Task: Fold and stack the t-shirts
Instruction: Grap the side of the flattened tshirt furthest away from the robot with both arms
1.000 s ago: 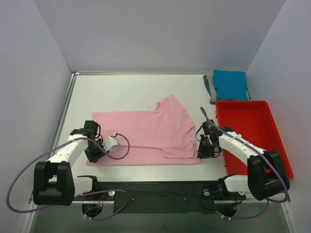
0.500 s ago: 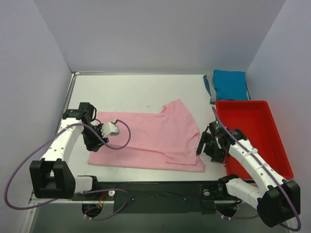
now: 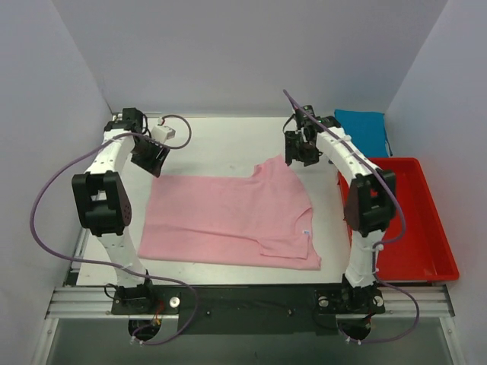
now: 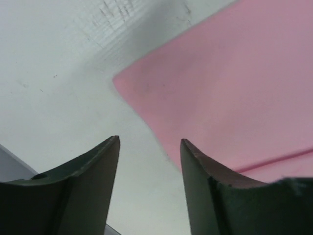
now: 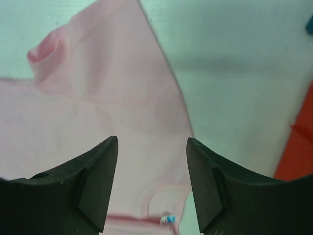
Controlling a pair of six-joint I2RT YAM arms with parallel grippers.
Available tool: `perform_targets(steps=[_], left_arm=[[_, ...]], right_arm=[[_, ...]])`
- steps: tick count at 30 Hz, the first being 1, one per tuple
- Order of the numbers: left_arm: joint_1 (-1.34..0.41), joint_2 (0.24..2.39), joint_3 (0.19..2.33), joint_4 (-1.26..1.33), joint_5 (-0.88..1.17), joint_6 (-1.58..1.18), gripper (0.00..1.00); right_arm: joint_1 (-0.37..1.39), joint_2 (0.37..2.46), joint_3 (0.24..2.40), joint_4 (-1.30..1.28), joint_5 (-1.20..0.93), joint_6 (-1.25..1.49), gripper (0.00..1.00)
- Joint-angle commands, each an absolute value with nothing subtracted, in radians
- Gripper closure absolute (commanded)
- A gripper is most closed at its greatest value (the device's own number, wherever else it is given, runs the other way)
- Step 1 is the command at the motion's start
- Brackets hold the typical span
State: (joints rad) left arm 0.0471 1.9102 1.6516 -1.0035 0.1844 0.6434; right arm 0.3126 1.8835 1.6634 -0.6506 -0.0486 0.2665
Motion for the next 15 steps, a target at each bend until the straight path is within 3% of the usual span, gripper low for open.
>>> perform_targets(steps=[1,3,4,10,15], left_arm=[[0.078,2.028,1.802,-0.962,0.161,0.46,0.32],[0.098,2.071,1.83,-0.956,0.179,0.437,0.32],[0.104,2.095,1.841,-0.956,0.19,0.433,0.24],[0.112,2.201,1.901,-0.948,0.181,0.407,0.23],[0.112,2.282,1.954,-0.988,0.224,0.44,0.24]], right_arm=[[0.304,2.104,1.862,-0.699,0.024,0.195,0.46],[0.302,2.216,1.957,-0.701,0.022,0.189,0.46],[0.301,2.289,2.015,-0.706,0.017,0.187,0.45],[0.308,2.485,2.178,-0.81,-0.026,0.19,0.43],[0.33,2.484,2.112,-0.818,-0.061,0.192,0.58]])
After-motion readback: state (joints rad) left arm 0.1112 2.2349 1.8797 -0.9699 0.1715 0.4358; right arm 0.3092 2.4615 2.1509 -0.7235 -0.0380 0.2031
